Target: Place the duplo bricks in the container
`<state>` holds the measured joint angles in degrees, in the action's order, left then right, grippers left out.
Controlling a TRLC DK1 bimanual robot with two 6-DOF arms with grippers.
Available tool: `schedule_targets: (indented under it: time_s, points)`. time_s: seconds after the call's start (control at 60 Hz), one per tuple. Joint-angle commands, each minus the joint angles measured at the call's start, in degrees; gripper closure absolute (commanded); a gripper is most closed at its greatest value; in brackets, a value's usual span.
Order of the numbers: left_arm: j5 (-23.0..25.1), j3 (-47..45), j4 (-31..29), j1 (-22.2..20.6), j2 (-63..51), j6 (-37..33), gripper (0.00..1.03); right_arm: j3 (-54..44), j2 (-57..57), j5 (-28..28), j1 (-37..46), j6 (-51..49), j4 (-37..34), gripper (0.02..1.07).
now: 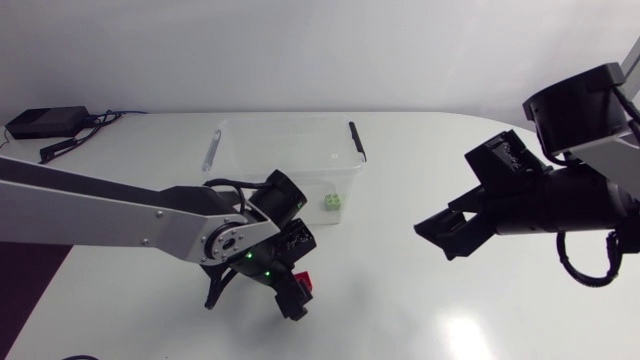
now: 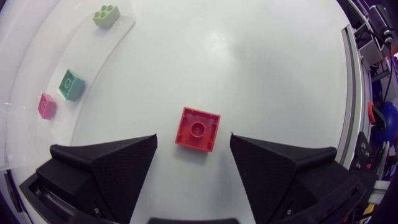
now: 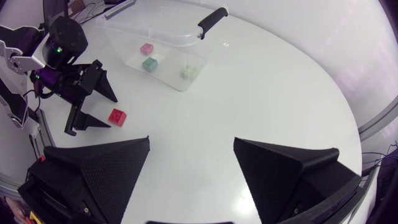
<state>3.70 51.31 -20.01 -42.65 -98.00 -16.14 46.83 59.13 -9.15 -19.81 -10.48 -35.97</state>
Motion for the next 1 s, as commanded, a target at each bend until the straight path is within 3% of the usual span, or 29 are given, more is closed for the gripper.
schedule_targets:
  time_s: [0.0, 0.067, 0.183, 0.217, 0.25, 0.6, 0.783, 0.983]
  points:
    - [0.60, -0.42, -0.29, -0.06, -2.55, -2.67, 0.22, -1.74, -0.95, -0.43, -0.67, 0.11, -0.33, 0.09]
    - [1.83, 0.19, -0.20, 0.03, -3.61, -3.55, 0.30, -2.09, -1.21, -0.43, -0.84, 0.11, -0.33, 0.09]
    - [3.06, 1.07, 0.32, 0.20, -5.28, -3.99, 0.55, -2.88, -2.01, -0.43, -1.02, 0.29, -0.33, 0.09]
    - [3.68, 0.90, 1.11, 0.20, -5.28, -4.25, 0.70, -3.32, -2.36, -0.43, -1.02, 0.29, -0.42, 0.09]
    - [4.03, 0.90, 1.38, 0.20, -5.10, -4.34, 0.74, -3.59, -2.62, -0.43, -1.02, 0.20, -0.51, 0.09]
    - [4.73, -0.33, 1.03, 1.52, 8.08, -3.81, 0.79, -6.84, -6.14, -0.43, -0.93, 0.02, -1.21, 0.09]
    - [5.79, 5.29, -3.81, 7.41, 17.05, -3.37, 0.79, -8.07, -8.16, -0.43, -0.40, 0.02, -2.00, 0.09]
    - [7.11, 11.71, -3.19, 15.50, 18.28, -1.52, 0.79, -9.56, -10.35, -0.43, -0.23, 0.46, -2.62, 0.09]
